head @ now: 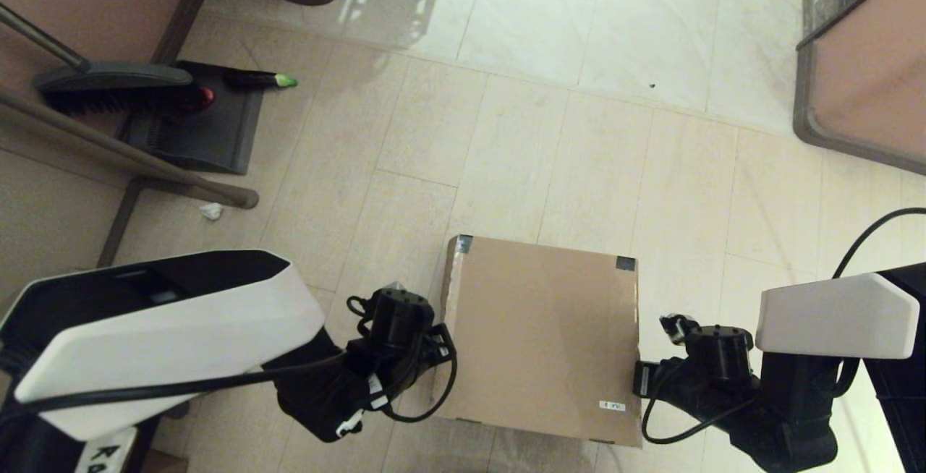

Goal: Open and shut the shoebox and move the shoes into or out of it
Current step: Open the shoe box

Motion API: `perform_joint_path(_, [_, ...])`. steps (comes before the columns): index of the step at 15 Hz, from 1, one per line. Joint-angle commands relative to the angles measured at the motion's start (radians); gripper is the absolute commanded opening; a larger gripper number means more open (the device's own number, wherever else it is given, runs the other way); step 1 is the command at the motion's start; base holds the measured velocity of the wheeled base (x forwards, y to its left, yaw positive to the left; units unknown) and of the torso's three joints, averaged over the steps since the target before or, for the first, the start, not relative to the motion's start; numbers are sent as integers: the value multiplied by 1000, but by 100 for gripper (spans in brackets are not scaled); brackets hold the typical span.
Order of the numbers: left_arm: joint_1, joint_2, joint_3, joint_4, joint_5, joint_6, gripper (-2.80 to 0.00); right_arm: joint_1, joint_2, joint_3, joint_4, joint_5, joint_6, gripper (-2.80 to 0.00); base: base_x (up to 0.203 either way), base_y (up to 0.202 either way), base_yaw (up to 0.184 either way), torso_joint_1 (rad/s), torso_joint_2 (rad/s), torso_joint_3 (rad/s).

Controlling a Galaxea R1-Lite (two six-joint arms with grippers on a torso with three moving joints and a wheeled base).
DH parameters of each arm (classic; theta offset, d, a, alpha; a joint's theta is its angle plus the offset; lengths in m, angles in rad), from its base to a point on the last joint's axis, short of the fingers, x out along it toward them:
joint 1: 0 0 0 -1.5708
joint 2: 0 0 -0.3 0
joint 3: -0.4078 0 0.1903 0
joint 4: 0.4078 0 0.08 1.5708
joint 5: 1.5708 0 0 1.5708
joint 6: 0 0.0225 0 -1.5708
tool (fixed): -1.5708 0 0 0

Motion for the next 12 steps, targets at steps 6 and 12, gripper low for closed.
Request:
perform_joint_path(6, [16,-36,56,-8,26,-4,-280,27,-18,-112,86,9,31,-280,0,0,0,0,0,0])
perform_joint_path(12, [83,-44,61,-9,23,-3,-280,55,-99,-143,193,95,110,-280,0,0,0,0,0,0])
